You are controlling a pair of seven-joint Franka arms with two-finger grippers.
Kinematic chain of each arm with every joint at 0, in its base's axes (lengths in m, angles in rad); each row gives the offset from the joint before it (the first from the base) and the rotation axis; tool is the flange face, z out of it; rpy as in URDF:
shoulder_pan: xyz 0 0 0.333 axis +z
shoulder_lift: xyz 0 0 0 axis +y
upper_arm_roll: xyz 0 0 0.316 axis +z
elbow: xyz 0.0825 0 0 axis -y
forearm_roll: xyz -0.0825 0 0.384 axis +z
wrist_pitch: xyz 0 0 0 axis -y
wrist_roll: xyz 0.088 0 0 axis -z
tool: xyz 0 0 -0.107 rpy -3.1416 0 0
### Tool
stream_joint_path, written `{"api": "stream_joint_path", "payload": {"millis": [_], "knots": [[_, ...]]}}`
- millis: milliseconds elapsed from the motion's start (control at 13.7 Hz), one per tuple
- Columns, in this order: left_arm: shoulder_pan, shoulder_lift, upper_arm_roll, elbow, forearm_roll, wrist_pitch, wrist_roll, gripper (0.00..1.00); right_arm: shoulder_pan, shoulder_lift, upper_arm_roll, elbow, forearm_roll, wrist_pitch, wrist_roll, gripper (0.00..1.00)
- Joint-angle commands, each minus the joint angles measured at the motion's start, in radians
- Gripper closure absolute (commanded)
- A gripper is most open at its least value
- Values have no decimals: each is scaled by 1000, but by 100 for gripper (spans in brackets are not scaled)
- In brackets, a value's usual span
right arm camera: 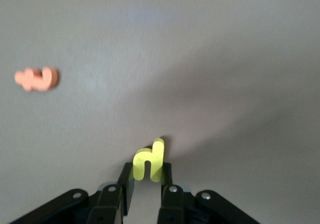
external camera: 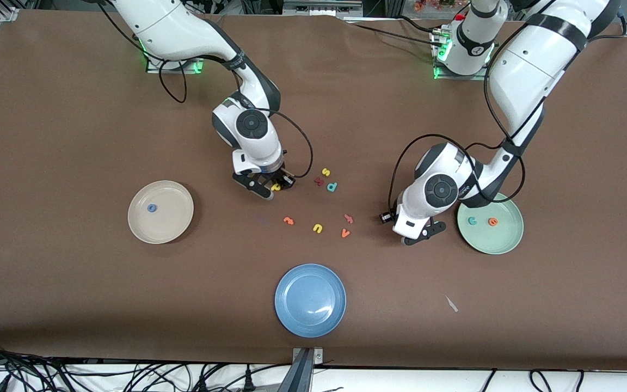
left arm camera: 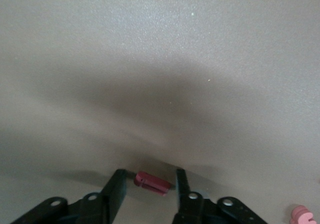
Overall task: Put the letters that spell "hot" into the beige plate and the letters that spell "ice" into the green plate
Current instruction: 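Place the maroon piece on the green plate while the right places yellow letter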
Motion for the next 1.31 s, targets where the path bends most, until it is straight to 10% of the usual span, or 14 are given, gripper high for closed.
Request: {"api": "stream_joint_path", "payload": {"millis": [0, 219, 730, 949, 1241], "knots": [[-13, 5, 16, 0, -2, 0, -11, 74, -86, -94, 10, -18, -11, -122, -130, 80], [-11, 4, 16, 2, 0, 0, -8, 91, -172, -167, 23, -27, -2, -226, -324, 80], [85, -94, 8, 72, -14, -192, 172, 91, -360, -299, -62, -178, 4, -240, -911, 78], [206, -134, -9, 74, -14, -303, 401, 91, -365, -299, -69, -190, 12, -230, -930, 19], [364, -136, -7, 56, 0, -415, 760, 91, -360, -291, -60, -179, 61, -228, -908, 14]]}}
